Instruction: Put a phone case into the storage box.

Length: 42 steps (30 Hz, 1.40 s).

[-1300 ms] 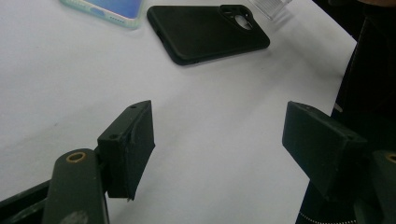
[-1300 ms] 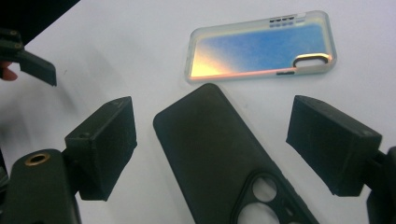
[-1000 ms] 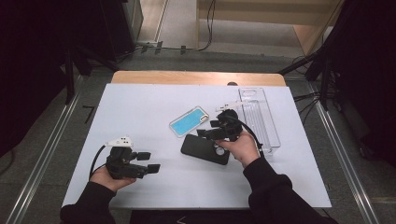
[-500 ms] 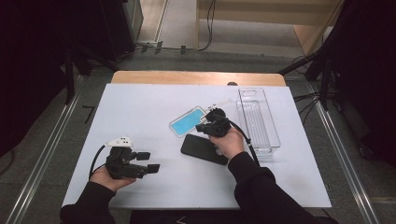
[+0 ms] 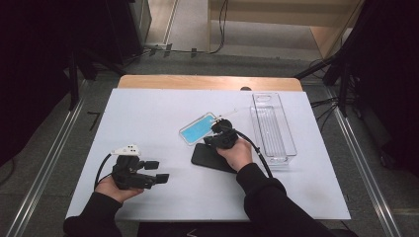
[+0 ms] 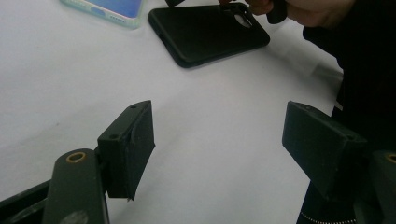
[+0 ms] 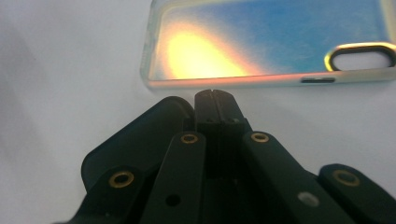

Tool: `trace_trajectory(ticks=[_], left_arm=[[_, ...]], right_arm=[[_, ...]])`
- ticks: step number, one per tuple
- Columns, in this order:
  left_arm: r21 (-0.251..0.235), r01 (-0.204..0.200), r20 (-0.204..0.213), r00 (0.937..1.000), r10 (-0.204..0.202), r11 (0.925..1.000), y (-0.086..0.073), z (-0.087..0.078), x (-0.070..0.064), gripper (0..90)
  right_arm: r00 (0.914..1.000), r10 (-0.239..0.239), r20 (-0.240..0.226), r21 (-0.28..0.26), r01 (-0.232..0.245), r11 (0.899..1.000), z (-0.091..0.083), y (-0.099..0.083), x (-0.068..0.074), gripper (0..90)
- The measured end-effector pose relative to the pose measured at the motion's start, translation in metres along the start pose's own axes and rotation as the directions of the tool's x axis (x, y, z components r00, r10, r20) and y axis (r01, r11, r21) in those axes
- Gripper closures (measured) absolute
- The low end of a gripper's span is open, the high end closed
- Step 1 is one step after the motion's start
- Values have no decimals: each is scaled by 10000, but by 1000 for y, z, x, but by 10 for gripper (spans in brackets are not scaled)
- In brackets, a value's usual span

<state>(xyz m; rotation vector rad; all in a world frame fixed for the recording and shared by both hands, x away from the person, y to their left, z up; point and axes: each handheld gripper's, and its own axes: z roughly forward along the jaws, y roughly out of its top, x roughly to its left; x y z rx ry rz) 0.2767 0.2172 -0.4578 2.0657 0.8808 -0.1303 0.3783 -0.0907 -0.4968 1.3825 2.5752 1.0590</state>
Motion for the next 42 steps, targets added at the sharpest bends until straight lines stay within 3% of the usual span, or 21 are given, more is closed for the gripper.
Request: trace_trajectory(ticks=[23, 25, 27, 30, 32, 33, 34, 35, 37, 41, 42], left_arm=[[12, 20, 6, 10000, -20, 10000, 0, 0, -1, 256], [40, 13, 5, 10000, -13, 10000, 0, 1, 0, 256], [60, 4, -8, 10000, -4, 10000, 0, 0, 0, 256], [6, 16, 16, 10000, -16, 10000, 0, 0, 0, 256], [5, 8, 25, 10000, -8, 10000, 0, 0, 0, 256], [11, 10, 8, 10000, -10, 10000, 0, 0, 0, 256], [14, 0, -5, 10000, 0, 10000, 0, 0, 0, 256], [8, -11, 0, 10000, 11, 10000, 0, 0, 0, 256], [-6, -16, 3, 10000, 16, 10000, 0, 0, 0, 255], [-1, -54, 13, 10000, 54, 10000, 1, 1, -1, 256], [-9, -74, 38, 10000, 74, 10000, 1, 1, -1, 256]], right_arm=[[9936, -492, -1017, 215, 516, 9984, 6, -14, 34, 875], [9929, -775, -902, 130, 790, 9968, 6, -16, 38, 874], [9932, -725, -914, 138, 740, 9972, 6, -16, 37, 874], [9924, -630, -1053, -223, 609, 9979, -1, -12, 33, 828], [9912, -584, -1191, -643, 510, 9966, -17, -8, 27, 719], [9912, -584, -1191, -643, 510, 9966, -17, -8, 27, 719], [9900, -579, -1286, -807, 478, 9956, -29, -8, 23, 612], [9900, -579, -1286, -807, 478, 9956, -29, -8, 23, 612], [9853, -592, -1604, -713, 482, 9963, -46, -10, 17, 501], [9829, -599, -1743, -760, 473, 9960, -60, -17, 12, 422], [9811, -675, -1813, -767, 543, 9956, -68, -19, 11, 368]])
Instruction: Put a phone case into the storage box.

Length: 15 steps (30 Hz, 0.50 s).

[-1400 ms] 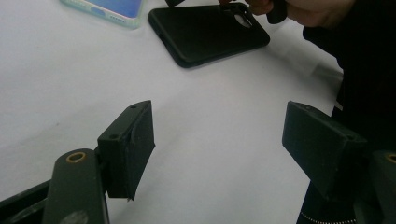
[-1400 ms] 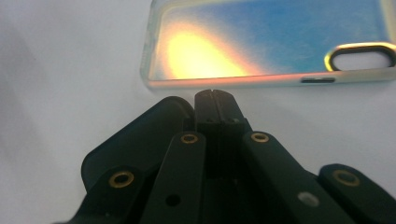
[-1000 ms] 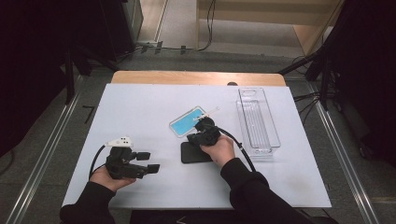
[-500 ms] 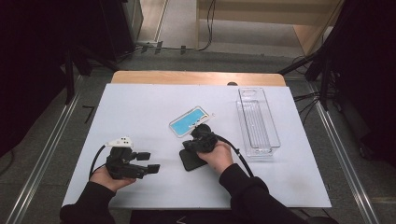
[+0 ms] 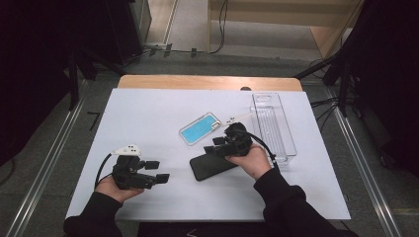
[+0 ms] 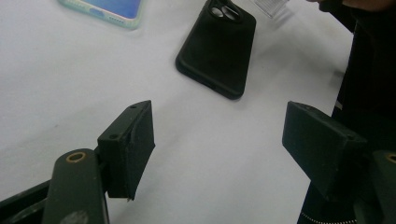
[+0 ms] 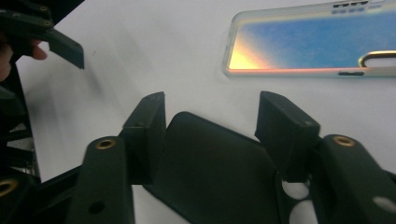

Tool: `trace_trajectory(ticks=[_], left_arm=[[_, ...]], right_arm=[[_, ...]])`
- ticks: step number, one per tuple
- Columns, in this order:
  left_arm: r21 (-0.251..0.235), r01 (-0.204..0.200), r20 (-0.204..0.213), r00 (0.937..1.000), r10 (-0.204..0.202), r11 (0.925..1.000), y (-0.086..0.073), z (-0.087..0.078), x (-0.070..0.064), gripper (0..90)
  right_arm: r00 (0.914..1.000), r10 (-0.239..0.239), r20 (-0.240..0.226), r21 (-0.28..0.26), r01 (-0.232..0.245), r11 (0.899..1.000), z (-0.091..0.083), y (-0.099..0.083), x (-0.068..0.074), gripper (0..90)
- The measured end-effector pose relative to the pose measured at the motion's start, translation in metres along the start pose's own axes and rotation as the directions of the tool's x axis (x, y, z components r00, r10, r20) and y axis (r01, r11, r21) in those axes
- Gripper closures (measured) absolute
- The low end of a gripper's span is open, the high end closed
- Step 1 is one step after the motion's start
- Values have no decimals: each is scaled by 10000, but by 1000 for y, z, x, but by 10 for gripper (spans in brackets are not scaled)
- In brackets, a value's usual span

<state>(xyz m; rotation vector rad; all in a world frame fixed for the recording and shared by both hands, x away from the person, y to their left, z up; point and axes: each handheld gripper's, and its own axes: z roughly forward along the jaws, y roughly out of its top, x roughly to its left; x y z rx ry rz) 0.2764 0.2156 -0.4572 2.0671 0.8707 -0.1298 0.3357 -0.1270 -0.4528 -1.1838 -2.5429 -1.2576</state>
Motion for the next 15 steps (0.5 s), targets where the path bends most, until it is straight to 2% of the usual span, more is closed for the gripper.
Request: trace_trajectory(ticks=[4, 6, 8, 10, 12, 15], left_arm=[[-20, -27, 24, 10000, 27, 10000, 0, 0, 0, 255], [-20, 9, 15, 10000, -9, 10000, 0, 0, 0, 255], [-33, 2, 19, 10000, -2, 10000, 0, 0, 0, 256], [-20, -9, 34, 10000, 9, 10000, 0, 0, 0, 255], [6, -52, 52, 10000, 52, 10000, 0, 0, 0, 256], [14, -95, 30, 10000, 95, 10000, 0, 1, -1, 255]], right_arm=[[9993, 51, -359, 69, -49, 10000, -10, -2, 2, 316], [9987, -181, -471, 160, 189, 9997, -16, -6, 5, 275], [9990, -274, -363, 198, 282, 9994, -21, -11, 6, 270], [9983, -290, -498, 242, 303, 9992, -27, -16, 6, 256], [9985, -321, -444, 238, 331, 9992, -33, -21, 5, 250], [9986, -312, -418, 37, 314, 9995, -45, -29, 4, 248]])
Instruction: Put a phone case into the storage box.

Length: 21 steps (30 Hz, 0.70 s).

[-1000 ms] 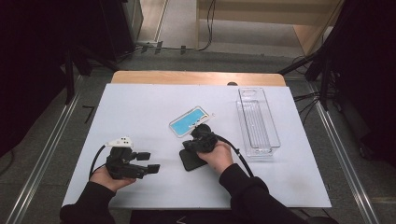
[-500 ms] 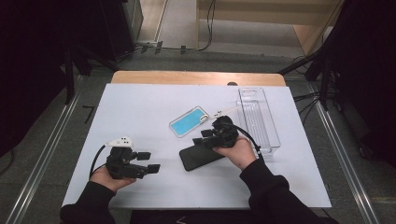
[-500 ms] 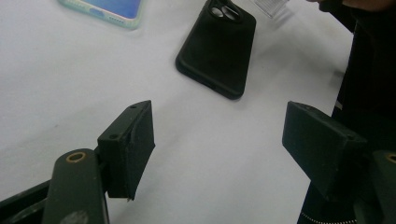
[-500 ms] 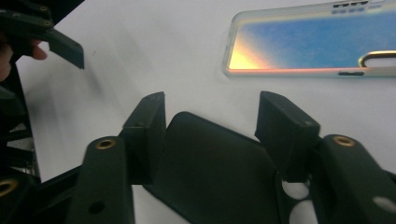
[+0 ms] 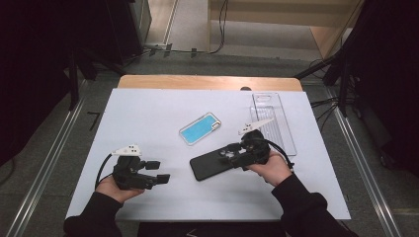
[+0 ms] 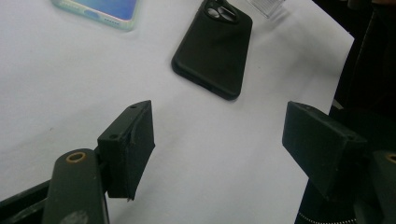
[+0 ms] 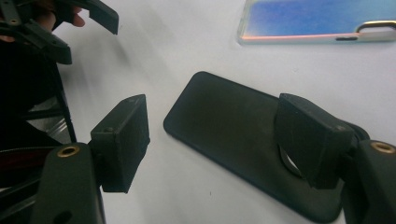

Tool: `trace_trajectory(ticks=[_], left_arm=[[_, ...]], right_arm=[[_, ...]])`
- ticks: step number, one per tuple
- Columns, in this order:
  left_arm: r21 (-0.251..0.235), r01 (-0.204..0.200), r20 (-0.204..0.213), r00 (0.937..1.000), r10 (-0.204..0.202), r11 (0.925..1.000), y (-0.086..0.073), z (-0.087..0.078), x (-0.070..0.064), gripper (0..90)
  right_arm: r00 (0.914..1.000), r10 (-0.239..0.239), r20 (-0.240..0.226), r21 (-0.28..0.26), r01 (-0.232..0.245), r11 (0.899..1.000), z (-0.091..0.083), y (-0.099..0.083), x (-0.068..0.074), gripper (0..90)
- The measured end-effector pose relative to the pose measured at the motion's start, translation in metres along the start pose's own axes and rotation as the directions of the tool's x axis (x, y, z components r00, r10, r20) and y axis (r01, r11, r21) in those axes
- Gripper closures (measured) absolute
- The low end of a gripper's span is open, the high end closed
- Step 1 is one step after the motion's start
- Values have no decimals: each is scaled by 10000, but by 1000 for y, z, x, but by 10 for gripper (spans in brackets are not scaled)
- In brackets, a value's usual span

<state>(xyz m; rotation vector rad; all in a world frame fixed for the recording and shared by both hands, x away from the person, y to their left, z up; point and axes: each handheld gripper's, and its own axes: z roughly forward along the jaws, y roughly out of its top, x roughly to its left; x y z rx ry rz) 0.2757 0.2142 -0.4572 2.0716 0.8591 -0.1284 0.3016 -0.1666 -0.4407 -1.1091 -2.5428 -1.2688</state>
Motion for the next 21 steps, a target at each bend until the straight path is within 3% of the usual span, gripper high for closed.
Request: trace_trajectory(ticks=[4, 12, 21], left_arm=[[25, -8, 30, 10000, 8, 10000, 0, 1, 0, 255], [58, -103, 79, 9999, 103, 9999, 0, 3, -2, 255], [62, -60, 75, 10000, 60, 10000, 1, 4, -3, 255]], right_arm=[[9996, -142, 229, -233, 147, 9996, -13, -12, 0, 247], [9993, -92, 364, -186, 99, 9998, -26, -36, -2, 238], [9979, 330, 550, -133, -323, 9994, -40, -66, -8, 239]])
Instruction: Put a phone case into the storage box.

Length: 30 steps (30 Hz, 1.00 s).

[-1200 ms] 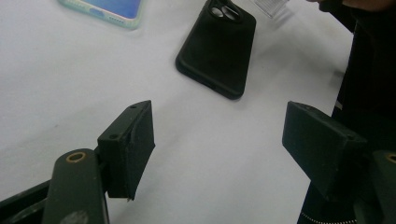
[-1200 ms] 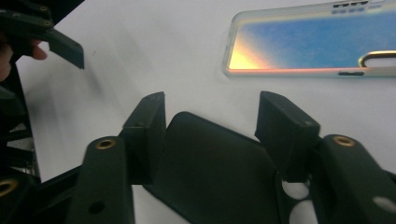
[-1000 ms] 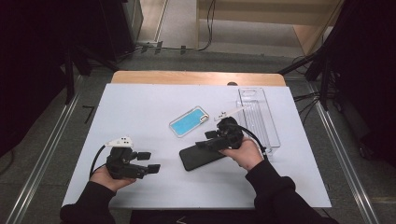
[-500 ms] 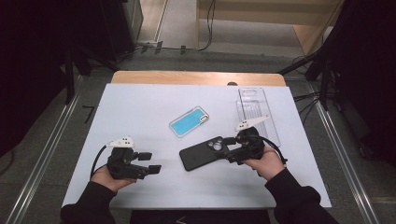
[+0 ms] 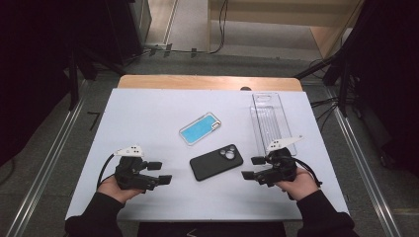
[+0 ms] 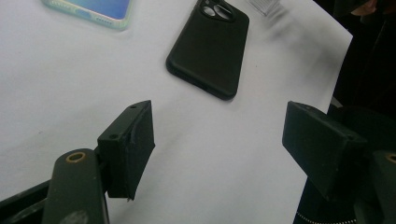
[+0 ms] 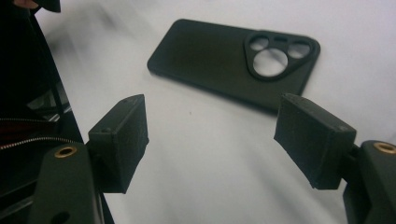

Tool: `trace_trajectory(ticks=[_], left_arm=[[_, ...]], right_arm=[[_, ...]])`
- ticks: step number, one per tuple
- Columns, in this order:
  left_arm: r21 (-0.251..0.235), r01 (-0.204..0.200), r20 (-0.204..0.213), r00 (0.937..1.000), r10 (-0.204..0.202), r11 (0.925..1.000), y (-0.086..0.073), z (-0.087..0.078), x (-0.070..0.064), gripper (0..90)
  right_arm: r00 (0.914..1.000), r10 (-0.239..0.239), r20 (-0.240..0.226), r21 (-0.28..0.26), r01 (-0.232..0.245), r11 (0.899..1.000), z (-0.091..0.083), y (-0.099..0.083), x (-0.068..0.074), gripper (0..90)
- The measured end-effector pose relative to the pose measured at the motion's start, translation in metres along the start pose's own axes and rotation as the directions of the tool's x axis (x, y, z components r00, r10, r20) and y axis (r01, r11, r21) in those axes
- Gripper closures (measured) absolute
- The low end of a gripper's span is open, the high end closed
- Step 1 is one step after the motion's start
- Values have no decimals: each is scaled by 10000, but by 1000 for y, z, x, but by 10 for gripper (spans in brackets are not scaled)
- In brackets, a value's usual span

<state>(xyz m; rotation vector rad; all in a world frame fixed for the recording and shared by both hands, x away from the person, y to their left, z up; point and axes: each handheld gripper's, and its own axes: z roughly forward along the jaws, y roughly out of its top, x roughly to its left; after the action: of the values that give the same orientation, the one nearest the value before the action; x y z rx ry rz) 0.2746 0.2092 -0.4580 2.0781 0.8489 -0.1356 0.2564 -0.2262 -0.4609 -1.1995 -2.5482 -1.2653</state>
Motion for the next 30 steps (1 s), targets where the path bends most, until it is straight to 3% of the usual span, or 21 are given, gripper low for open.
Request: trace_trajectory(ticks=[10, 14, 20, 25, 30], left_arm=[[-31, -201, -154, 9997, 201, 9998, -1, 2, -1, 255], [26, -422, -317, 9986, 422, 9991, -1, 2, -2, 255], [-201, -310, -441, 9986, 301, 9993, 1, 0, 2, 255], [-144, -913, -710, 9934, 901, 9957, 11, 0, 1, 252], [-194, -1120, -646, 9918, 1105, 9935, 28, 6, 3, 249]], right_arm=[[9988, 311, 372, 262, -321, 9991, -14, -28, -10, 239], [9984, 366, 442, 227, -376, 9990, -18, -31, -13, 239], [9979, 498, 417, 205, -507, 9985, -18, -32, -16, 239], [9981, 467, 409, 211, -476, 9986, -17, -32, -16, 238], [9968, 634, 478, 120, -640, 9979, -19, -33, -17, 238]])
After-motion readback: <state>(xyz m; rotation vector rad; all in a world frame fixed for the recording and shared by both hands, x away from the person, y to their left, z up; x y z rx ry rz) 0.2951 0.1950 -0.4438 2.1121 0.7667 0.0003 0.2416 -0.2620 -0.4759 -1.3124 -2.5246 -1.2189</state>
